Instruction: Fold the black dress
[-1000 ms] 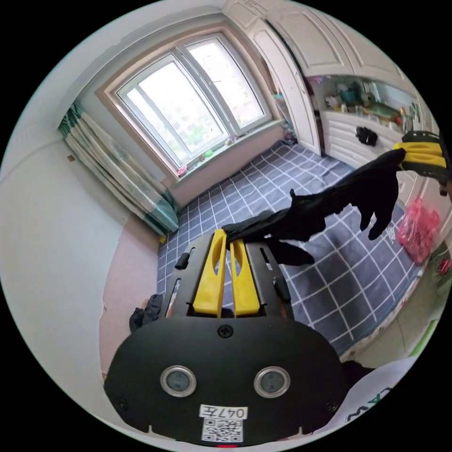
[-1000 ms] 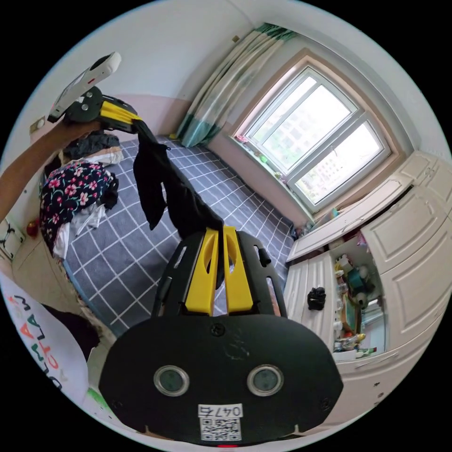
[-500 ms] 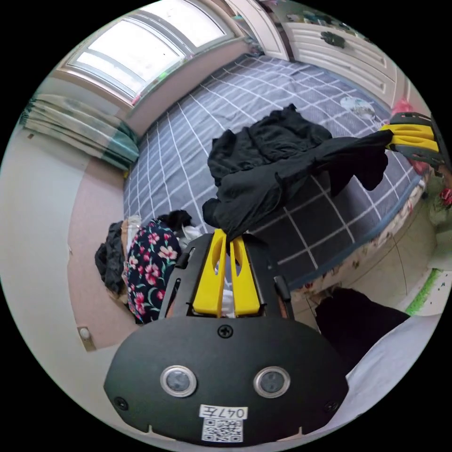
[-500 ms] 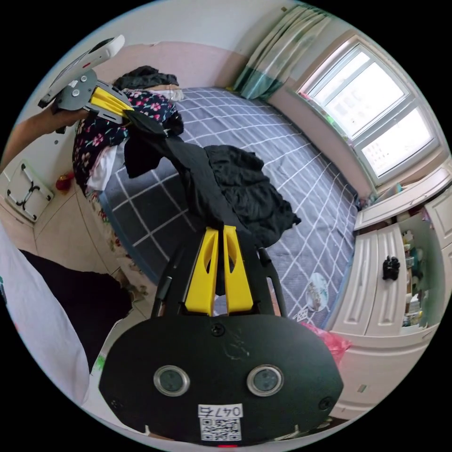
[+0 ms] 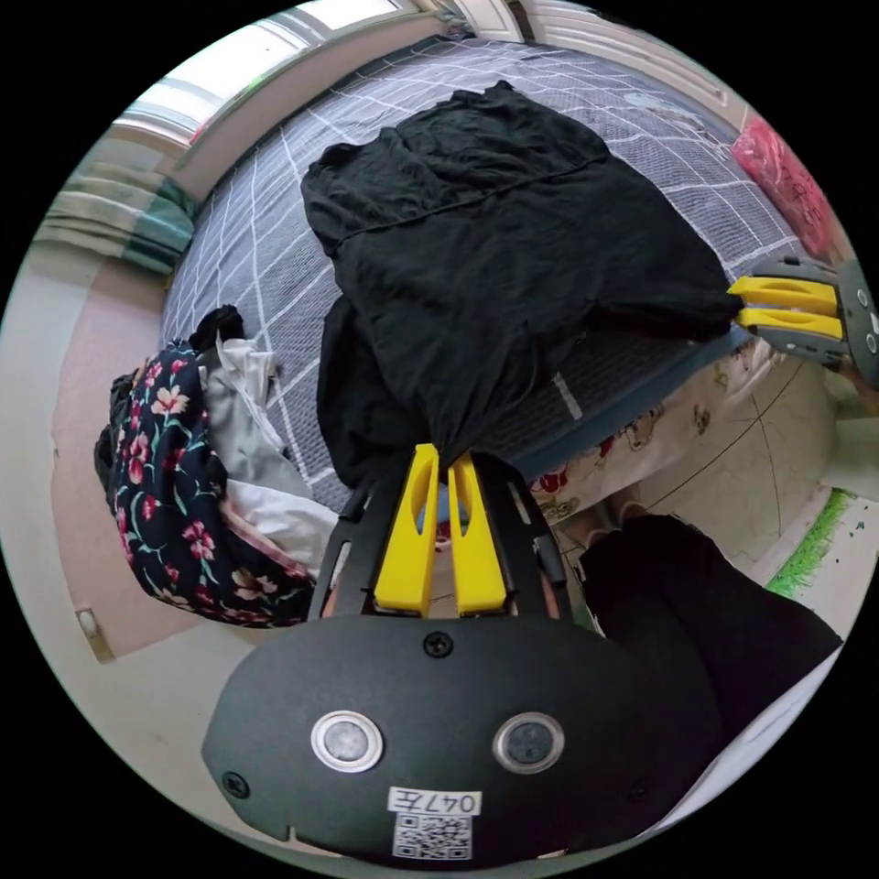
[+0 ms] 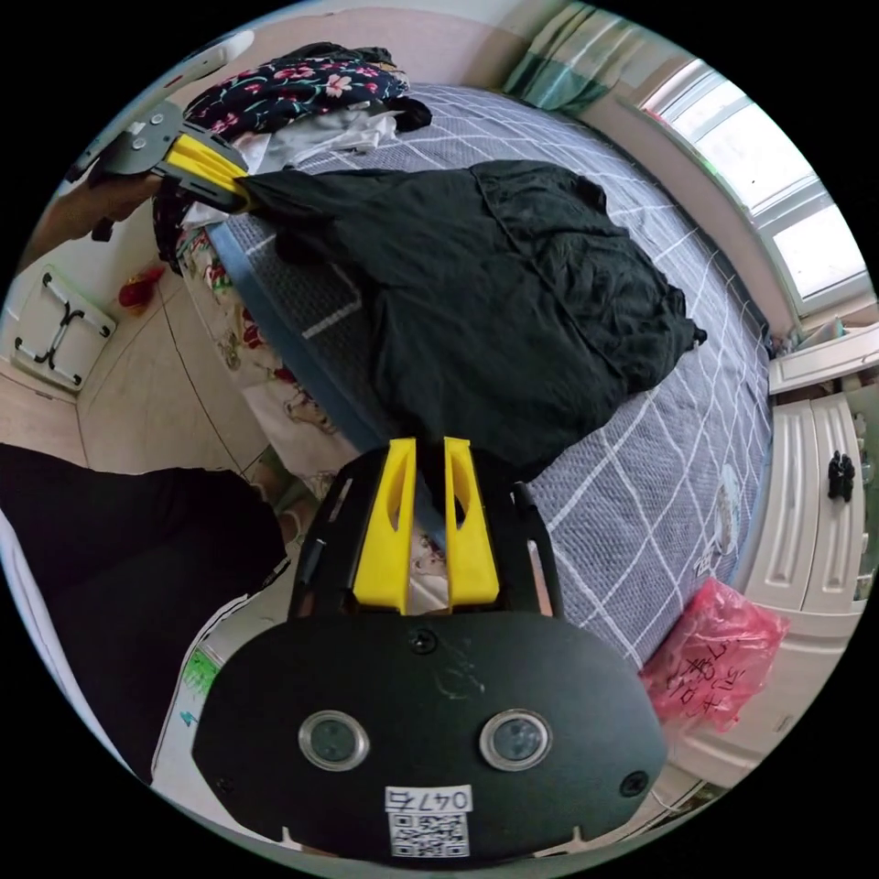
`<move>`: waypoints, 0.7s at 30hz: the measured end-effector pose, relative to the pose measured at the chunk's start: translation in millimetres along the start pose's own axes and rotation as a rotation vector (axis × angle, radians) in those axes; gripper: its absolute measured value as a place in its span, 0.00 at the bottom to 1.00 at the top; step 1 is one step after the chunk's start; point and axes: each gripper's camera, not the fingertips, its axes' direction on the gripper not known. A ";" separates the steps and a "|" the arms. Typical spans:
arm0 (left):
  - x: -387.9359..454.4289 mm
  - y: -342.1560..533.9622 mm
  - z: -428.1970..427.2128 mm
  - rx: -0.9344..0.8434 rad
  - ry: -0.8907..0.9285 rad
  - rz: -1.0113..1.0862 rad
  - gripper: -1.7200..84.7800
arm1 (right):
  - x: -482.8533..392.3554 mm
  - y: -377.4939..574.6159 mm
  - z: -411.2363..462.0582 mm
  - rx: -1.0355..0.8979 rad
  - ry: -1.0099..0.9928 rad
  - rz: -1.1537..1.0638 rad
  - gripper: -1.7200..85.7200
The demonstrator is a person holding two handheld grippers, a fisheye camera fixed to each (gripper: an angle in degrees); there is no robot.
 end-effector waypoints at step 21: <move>0.7 -113.4 -16.7 0.244 0.322 0.028 0.09 | 109.3 61.7 62.6 -0.022 -0.135 0.610 0.08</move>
